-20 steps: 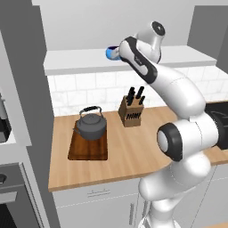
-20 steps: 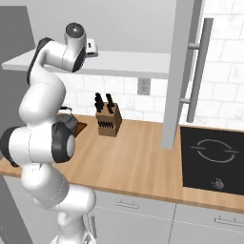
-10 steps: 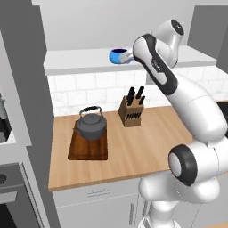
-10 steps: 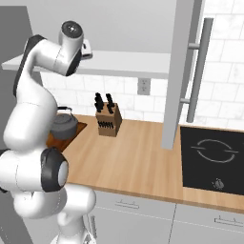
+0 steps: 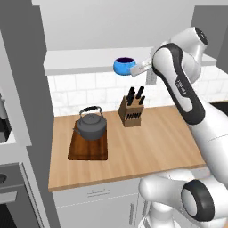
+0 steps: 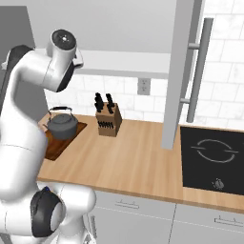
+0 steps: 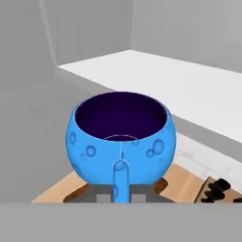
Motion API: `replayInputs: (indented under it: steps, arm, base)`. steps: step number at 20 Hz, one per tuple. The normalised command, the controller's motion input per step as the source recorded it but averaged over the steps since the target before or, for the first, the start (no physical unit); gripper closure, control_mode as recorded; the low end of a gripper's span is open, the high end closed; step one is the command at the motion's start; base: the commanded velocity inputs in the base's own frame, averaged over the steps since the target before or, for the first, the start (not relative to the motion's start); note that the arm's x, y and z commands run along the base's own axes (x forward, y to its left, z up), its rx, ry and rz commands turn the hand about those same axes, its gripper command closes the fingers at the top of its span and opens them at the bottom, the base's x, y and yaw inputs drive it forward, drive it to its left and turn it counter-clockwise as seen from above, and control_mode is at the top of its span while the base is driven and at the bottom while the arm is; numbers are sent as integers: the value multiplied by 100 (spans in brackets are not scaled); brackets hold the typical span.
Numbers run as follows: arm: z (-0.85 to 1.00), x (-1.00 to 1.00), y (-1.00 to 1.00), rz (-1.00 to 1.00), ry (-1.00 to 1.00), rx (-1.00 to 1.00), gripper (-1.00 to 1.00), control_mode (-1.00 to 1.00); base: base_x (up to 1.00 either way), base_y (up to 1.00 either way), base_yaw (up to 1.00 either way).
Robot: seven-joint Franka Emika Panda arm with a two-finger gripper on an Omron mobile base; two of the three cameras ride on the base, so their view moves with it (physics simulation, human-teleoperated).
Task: Pick the kettle from the counter and place it on the tray. Then pick the mug from the cabinet and place it on the tray. Then close the cabinet doors.
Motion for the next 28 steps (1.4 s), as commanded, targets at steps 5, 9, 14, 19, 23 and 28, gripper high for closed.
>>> replayInputs:
  steps: [5, 9, 14, 19, 23, 28]
  arm:
    - [-18, -99, 12, 7, 0, 0, 100, -100]
    - [-43, -70, 20, 4, 0, -3, 100, -100]
    - [-71, -15, 19, 0, 3, -9, 100, -100]
    - [-79, 0, 13, 3, 7, -5, 100, -100]
    - [-66, 1, 13, 5, 8, -1, 100, -100]
    - [-63, 0, 4, 4, 4, 0, 100, -100]
  base:
    - [0, 0, 0]
    - [0, 0, 0]
    - [0, 0, 0]
    - [0, 0, 0]
    - [0, 0, 0]
    - [0, 0, 0]
